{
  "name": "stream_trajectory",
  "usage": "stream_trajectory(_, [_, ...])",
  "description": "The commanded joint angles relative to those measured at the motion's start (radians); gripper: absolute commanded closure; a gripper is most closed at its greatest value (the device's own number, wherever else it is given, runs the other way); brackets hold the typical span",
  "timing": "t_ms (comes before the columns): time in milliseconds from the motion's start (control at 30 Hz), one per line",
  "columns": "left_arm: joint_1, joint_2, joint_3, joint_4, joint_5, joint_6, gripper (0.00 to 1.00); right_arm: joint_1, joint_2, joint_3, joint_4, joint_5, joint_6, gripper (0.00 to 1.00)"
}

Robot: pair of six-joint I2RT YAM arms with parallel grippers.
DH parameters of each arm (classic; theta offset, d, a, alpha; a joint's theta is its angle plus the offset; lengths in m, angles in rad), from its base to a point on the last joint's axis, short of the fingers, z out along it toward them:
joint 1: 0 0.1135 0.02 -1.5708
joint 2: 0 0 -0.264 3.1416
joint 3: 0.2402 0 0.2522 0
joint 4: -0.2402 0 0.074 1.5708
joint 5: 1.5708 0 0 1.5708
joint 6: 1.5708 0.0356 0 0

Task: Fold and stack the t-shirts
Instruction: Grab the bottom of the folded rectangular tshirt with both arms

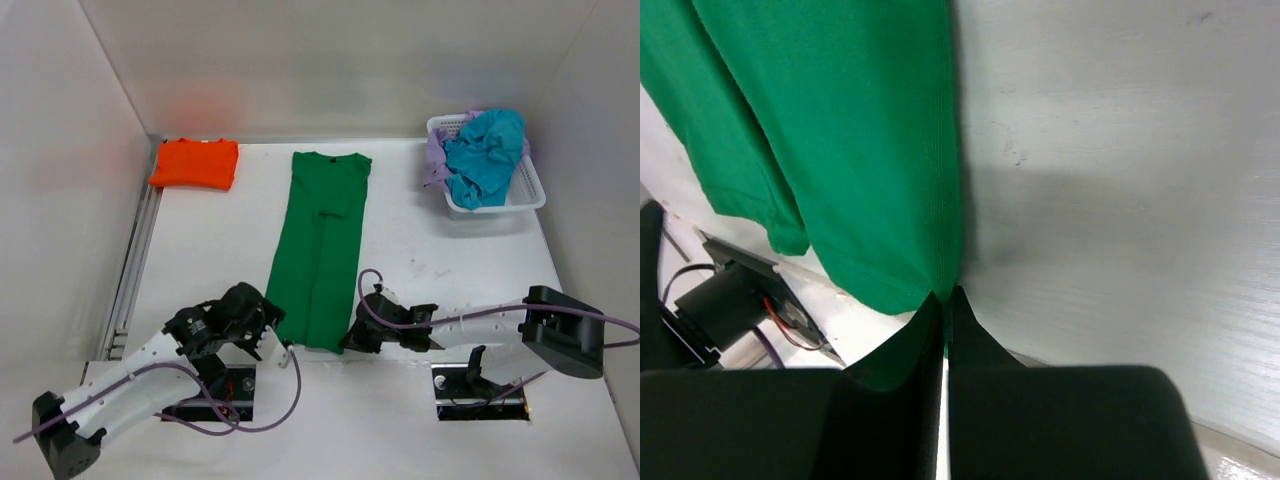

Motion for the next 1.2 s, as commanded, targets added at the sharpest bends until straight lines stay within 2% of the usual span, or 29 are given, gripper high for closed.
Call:
stream_trajectory(0, [-0.13,0.028,-0.022,-0.018,-0.01,0.121,0.35,0.009,-0.028,-0.021,0.019,-0.012,-0.008,0.97])
stream_trajectory(100, [-0.221,0.077,-0.045,0.003,0.007,0.094,0.42,0.009,-0.04,-0.036,0.031,-0.009,-0.002,0.96])
stream_trajectory(200, [-0.282,0.137,-0.062,0.011,0.012,0.09,0.44,0.009,-0.048,-0.045,0.035,-0.008,0.0,0.95])
stream_trajectory(467, [-0.303,0.221,-0.08,0.003,0.016,0.089,0.51,0.01,-0.051,-0.059,0.048,-0.014,0.001,0.95])
stream_trajectory(533, [-0.31,0.233,-0.079,0.023,0.028,0.077,0.56,0.01,-0.045,-0.059,0.054,-0.015,0.001,0.95])
stream_trajectory(667, [-0.318,0.304,-0.068,0.066,0.018,0.028,0.75,0.01,-0.031,-0.05,0.068,-0.035,-0.006,0.95])
stream_trajectory(867, [-0.232,0.378,0.035,0.113,0.028,-0.061,0.93,0.004,-0.082,-0.011,0.027,-0.047,-0.039,0.97])
stream_trajectory(1000, [-0.085,0.404,0.159,0.124,0.091,-0.113,0.95,-0.056,-0.149,0.048,-0.059,-0.064,-0.103,0.97])
stream_trajectory(1167, [0.113,0.512,0.352,0.117,0.208,-0.184,0.95,-0.221,-0.186,0.153,-0.157,-0.116,-0.256,0.96])
